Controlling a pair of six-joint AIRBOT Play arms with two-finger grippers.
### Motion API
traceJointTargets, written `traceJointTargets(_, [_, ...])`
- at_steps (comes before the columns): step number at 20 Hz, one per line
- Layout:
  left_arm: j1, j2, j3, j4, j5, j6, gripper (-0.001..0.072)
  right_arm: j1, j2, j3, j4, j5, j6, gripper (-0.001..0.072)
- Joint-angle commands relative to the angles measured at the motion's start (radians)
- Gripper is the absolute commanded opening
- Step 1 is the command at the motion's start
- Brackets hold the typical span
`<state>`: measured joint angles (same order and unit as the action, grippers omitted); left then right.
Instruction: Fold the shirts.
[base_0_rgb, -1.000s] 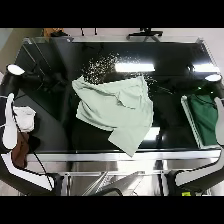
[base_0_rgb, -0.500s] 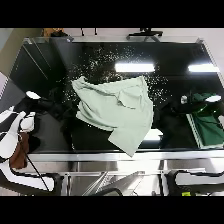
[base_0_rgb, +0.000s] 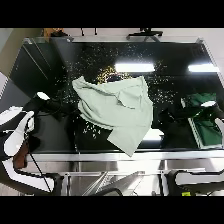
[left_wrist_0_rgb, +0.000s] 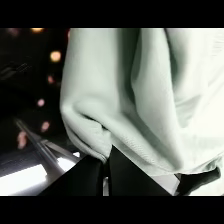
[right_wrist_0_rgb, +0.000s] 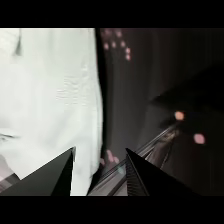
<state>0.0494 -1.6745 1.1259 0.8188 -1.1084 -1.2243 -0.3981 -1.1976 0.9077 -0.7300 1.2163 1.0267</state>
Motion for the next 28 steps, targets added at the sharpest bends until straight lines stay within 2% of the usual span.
traceJointTargets(1, [0.017,0.002,0.03,0.002,-0.049,0.004,0.0019,0.049,-0.063,-0.016,0.0,-0.01,0.011,0.0373])
traceJointTargets(6, [0.016,0.002,0.03,0.001,-0.05,0.004,0.0019,0.218,-0.15,-0.018,0.062,-0.066,0.012,0.0355])
traceJointTargets(8, [0.017,0.007,0.03,0.0,-0.052,0.005,0.0018,0.252,-0.135,-0.004,0.169,-0.044,-0.048,0.0021])
traceJointTargets(11, [0.016,0.108,0.031,-0.008,-0.028,0.005,0.0016,0.256,-0.032,0.102,0.288,0.016,-0.067,0.0019])
traceJointTargets(15, [0.016,0.404,0.165,-0.037,-0.042,0.004,0.0016,0.254,0.212,0.418,0.313,-0.003,-0.066,0.0019])
traceJointTargets(18, [0.016,0.692,0.364,-0.068,0.034,0.004,0.0016,0.254,0.382,0.654,0.323,-0.153,-0.11,0.0019])
traceJointTargets(20, [0.018,0.878,0.5,0.006,0.163,0.003,0.0018,0.254,0.48,0.761,0.319,-0.252,-0.16,0.0019])
traceJointTargets(22, [0.018,1.006,0.601,0.098,0.233,0.001,0.0018,0.254,0.564,0.811,0.315,-0.316,-0.199,0.0019])
traceJointTargets(25, [0.018,1.09,0.696,0.259,0.196,-0.045,0.0018,0.254,0.635,0.825,0.315,-0.325,-0.266,0.0019])
traceJointTargets(28, [0.018,1.021,0.743,0.289,0.066,-0.04,0.0018,0.254,0.594,0.824,0.316,-0.294,-0.264,0.0018])
